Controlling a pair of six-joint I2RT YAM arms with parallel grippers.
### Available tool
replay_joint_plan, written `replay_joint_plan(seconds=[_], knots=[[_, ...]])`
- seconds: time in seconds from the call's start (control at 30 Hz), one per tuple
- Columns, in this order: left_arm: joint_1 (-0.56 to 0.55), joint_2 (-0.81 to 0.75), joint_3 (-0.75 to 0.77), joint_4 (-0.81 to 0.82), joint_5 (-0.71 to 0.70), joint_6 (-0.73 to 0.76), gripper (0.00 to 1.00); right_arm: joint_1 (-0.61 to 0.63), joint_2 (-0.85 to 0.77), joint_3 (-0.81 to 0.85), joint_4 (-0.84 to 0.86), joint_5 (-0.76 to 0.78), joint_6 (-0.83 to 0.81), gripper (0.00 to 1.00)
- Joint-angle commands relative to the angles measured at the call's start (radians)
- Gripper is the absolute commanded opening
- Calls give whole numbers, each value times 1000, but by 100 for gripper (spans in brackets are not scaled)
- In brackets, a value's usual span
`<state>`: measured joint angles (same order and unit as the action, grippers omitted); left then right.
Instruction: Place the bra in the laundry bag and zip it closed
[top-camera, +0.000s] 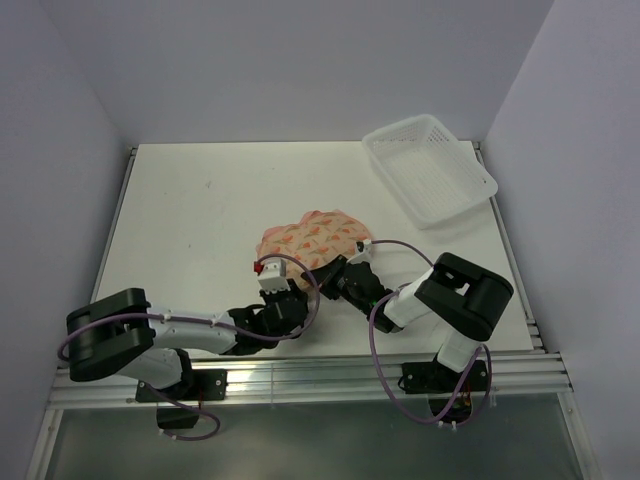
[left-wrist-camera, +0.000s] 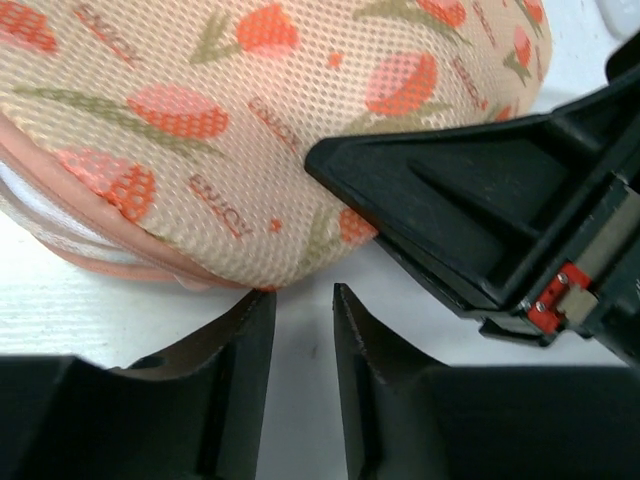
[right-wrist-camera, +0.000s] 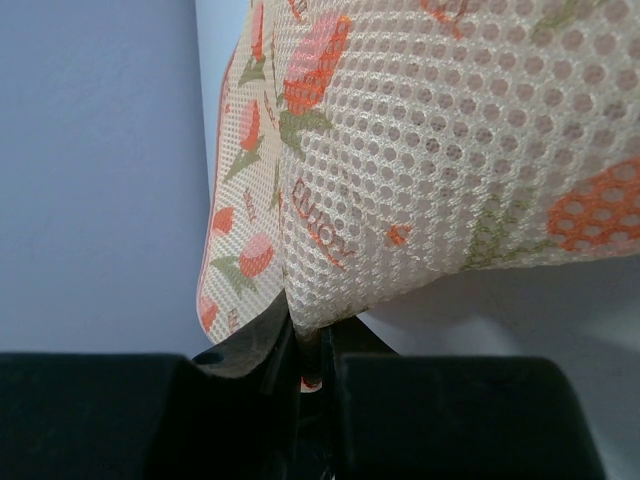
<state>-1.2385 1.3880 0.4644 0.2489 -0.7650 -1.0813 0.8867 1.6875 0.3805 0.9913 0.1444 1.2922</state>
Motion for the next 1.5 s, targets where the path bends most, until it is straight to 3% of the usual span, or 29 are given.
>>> replay_joint_plan(seconds=[0.0,0.13,0.27,0.43,0.47,0.53,0.6,0.67,0.7,0.77,0.87,1.0,1.27,1.47], knots=[[4,26,46,7,-80,1,34,1,-20,-5,40,1,-10,0],[4,49,69,-7,-109,4,29,1,-31,-15,43,1,-10,0],[4,80,100,-57,-149,-3,33,3,-40,-23,43,1,-10,0],[4,94,103,-63,-166,-2,25,3,-43,-28,44,-2,-7,0],[5,100,106,-62,-165,6,15,3,-43,-28,46,0,-7,0],[4,105,106,-69,-166,4,11,3,-45,-31,46,1,-5,0],[4,114,112,-83,-168,-5,26,3,-46,-32,47,1,-5,0],[4,120,120,-112,-180,-23,31,3,-48,-32,47,3,-7,0],[4,120,118,-109,-181,-19,26,3,-48,-32,49,3,-7,0],[4,109,112,-109,-191,-17,7,3,-46,-34,49,3,-7,0],[5,94,109,-111,-206,-12,0,3,-43,-34,50,1,-4,0],[5,75,108,-112,-209,4,0,3,-41,-35,53,1,-4,0],[5,-79,-55,-187,-171,-60,0,-44,-92,-64,41,-17,-50,0],[5,-237,-185,-246,-146,-121,0,-127,-109,-23,-48,-178,-160,0]])
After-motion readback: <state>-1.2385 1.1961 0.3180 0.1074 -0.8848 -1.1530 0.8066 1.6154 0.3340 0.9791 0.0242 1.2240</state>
